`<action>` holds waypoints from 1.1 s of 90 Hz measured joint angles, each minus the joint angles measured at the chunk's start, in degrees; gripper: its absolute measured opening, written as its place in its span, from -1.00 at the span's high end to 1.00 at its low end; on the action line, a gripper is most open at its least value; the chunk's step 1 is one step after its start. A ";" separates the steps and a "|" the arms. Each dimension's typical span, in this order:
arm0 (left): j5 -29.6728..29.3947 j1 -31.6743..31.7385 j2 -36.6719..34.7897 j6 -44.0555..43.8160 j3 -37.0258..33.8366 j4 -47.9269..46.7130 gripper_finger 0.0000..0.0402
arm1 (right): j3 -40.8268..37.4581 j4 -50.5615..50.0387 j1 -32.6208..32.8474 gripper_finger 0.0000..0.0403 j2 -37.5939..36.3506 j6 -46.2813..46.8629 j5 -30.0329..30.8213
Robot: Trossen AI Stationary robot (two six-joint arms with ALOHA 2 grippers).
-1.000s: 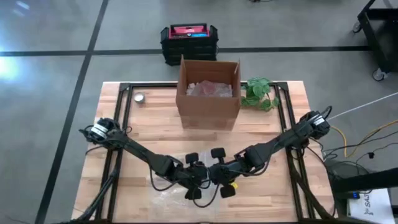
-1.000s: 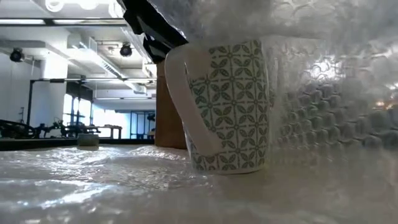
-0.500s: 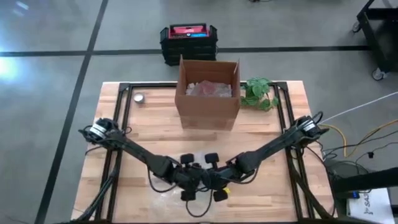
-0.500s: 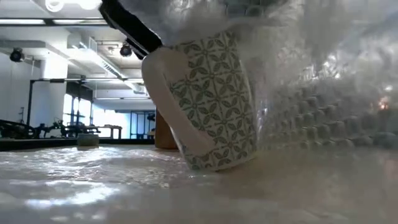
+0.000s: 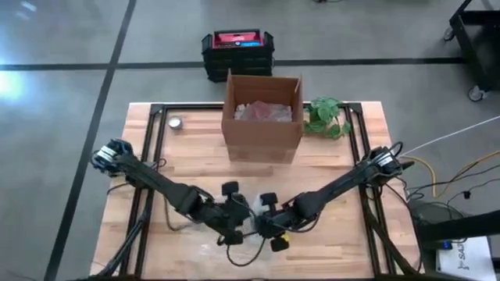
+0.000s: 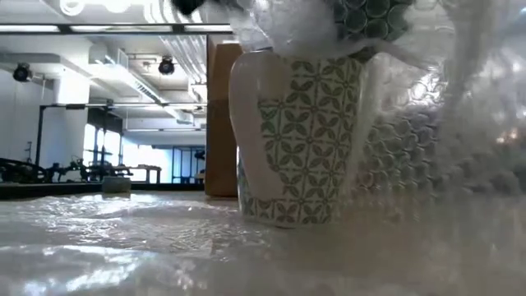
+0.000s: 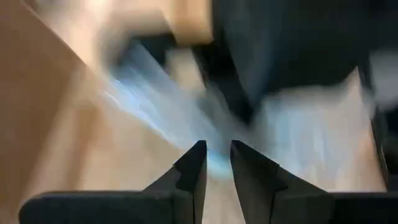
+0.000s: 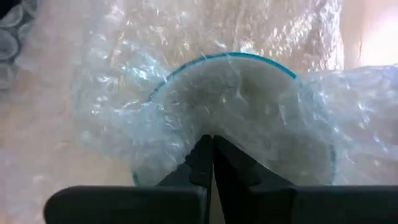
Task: Wrap mug
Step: Wrap the white mug with the transparent bubble wrap
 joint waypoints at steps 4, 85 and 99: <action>-2.11 0.42 0.01 0.29 -0.98 0.04 0.70 | 0.00 -0.10 0.00 1.00 -0.09 0.00 0.00; 11.55 4.26 4.50 -0.16 -20.55 35.19 0.71 | 1.37 -0.35 -0.70 1.00 -3.10 -2.27 -0.07; 11.86 4.28 4.20 0.59 -20.66 35.35 0.71 | 4.20 -5.62 -0.72 1.00 -7.19 -2.48 0.07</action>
